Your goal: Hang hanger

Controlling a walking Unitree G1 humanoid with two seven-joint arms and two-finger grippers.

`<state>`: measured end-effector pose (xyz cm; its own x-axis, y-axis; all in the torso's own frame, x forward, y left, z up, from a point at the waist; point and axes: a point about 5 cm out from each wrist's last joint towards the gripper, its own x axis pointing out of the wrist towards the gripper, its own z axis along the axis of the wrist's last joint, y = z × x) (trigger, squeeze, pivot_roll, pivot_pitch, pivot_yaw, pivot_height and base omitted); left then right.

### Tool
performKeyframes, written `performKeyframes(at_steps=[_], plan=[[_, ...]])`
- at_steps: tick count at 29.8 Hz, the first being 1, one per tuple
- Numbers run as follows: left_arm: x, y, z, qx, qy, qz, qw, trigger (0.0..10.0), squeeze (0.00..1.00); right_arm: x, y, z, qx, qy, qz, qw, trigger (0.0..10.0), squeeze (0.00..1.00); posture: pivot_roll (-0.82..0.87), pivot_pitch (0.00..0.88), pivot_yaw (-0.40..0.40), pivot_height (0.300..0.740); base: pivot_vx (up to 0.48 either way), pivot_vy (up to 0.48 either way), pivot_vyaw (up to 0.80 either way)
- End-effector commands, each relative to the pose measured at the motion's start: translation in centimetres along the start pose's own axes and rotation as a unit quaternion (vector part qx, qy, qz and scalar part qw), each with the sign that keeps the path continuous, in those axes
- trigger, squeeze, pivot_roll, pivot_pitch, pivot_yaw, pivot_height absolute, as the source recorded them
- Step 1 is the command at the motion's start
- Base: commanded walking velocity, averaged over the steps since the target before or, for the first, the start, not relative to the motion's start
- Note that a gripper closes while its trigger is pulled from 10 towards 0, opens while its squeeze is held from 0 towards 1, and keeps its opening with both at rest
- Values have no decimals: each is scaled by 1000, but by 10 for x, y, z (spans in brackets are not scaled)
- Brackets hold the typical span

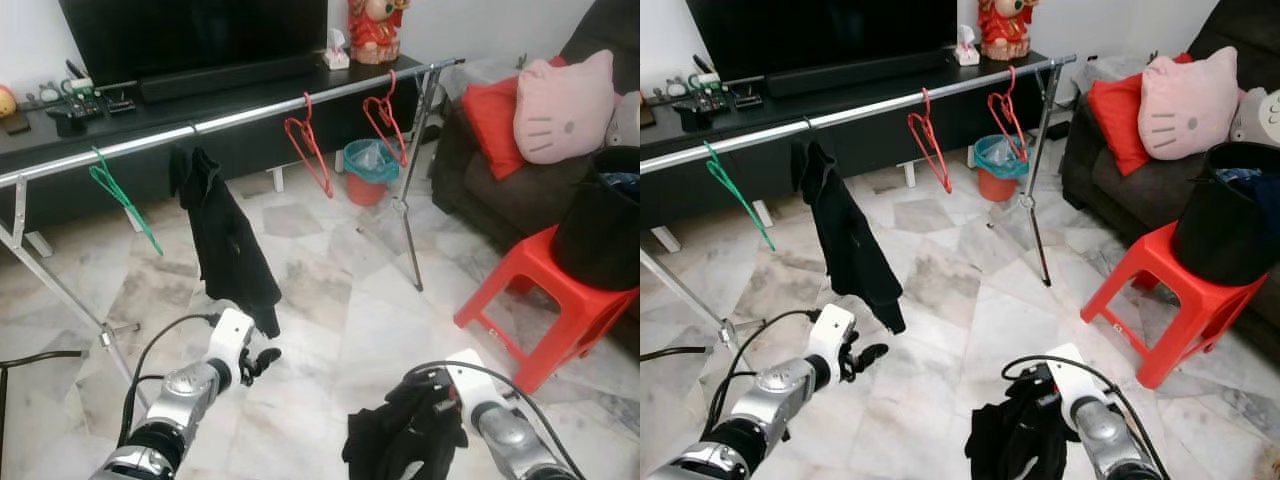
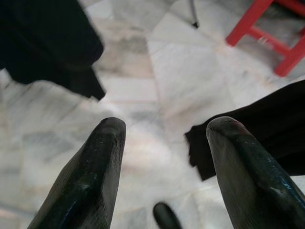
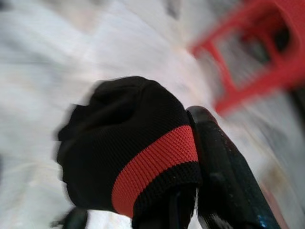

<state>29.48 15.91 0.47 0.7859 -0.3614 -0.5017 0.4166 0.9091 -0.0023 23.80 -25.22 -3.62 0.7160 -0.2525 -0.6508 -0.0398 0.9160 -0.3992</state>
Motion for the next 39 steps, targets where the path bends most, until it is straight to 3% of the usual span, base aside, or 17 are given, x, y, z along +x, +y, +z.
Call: performKeyframes(at_steps=[1, 5, 6, 7, 8, 9, 11, 12, 13, 16, 19, 23, 25, 27, 29, 33, 39], plan=[[-2, 1, -6, 3, 4, 11, 1000, 10000, 0, -1, -24, -9, 17, 22, -61, 998, 10000, 0, -8, 1, 30, 740, 0, 0, 0], [-2, 0, -7, 0, 4, 9, 1000, 10000, 0, -4, -57, -15, 24, 40, -126, 991, 10000, 0, -8, 4, 34, 740, 0, 0, 0], [-2, 1, -7, 1, 4, 10, 1000, 10000, 0, -8, -88, -13, 48, 38, -193, 979, 10000, 0, -13, 5, 33, 740, 0, 0, 0], [-2, 1, -7, 1, 4, 10, 1000, 10000, 0, -8, -88, -13, 48, 38, -193, 979, 10000, 0, -13, 5, 33, 740, 0, 0, 0], [-2, 2, -9, 1, 7, 12, 1000, 10000, 0, -15, -117, -13, 121, 36, -251, 960, 10000, 0, -24, 7, 34, 740, 0, 0, 0], [-3, 2, -10, 2, 10, 13, 1000, 10000, 0, -18, -127, -15, 163, 39, -272, 948, 10000, 0, -27, 7, 34, 740, 0, 0, 0], [-3, 2, -12, 3, 13, 14, 1000, 10000, 0, -21, -135, -19, 217, 44, -290, 931, 10000, 0, -33, 6, 36, 740, 0, 0, 0], [-2, -1, -14, 3, 16, 13, 1000, 10000, 0, -22, -134, -27, 276, 52, -288, 915, 10000, 0, -37, 6, 38, 740, 0, 0, 0], [-2, -1, -14, 3, 16, 13, 1000, 10000, 0, -22, -134, -27, 276, 52, -288, 915, 10000, 0, -37, 6, 38, 740, 0, 0, 0], [-2, -3, -16, 1, 20, 11, 1000, 10000, 0, -22, -122, -38, 291, 68, -277, 914, 10000, 0, -38, 8, 40, 740, 0, 0, 0], [-1, -5, -16, 0, 20, 8, 1000, 10000, 0, -22, -98, -53, 295, 93, -259, 915, 10000, 0, -32, 9, 49, 740, 0, 0, 0], [-4, -4, -24, -1, 35, 15, 999, 10000, 0, -20, -52, -67, 283, 117, -195, 932, 10000, 0, -33, 10, 55, 740, 0, 0, 0], [-5, -3, -29, -8, 43, 27, 999, 10000, 0, -19, -25, -66, 255, 114, -145, 949, 10000, 0, -25, 11, 59, 740, 0, 0, 0], [-6, -2, -32, -13, 48, 33, 998, 10000, 0, -19, -13, -67, 247, 114, -132, 953, 10000, 0, -25, 11, 59, 740, 0, 0, 0], [-8, -1, -37, -23, 57, 49, 997, 10000, 0, -23, 0, -76, 267, 133, -128, 946, 10000, 0, -25, 9, 60, 740, 0, 0, 0], [-12, -2, -47, -40, 66, 63, 995, 10000, 0, -30, 12, -91, 261, 160, -126, 943, 10000, 0, -20, 7, 57, 740, 0, 0, 0], [-17, -1, -59, -59, 80, 75, 992, 10000, 0, -37, 11, -105, 279, 173, -142, 934, 10000, 0, -19, 0, 56, 740, 0, 0, 0]])
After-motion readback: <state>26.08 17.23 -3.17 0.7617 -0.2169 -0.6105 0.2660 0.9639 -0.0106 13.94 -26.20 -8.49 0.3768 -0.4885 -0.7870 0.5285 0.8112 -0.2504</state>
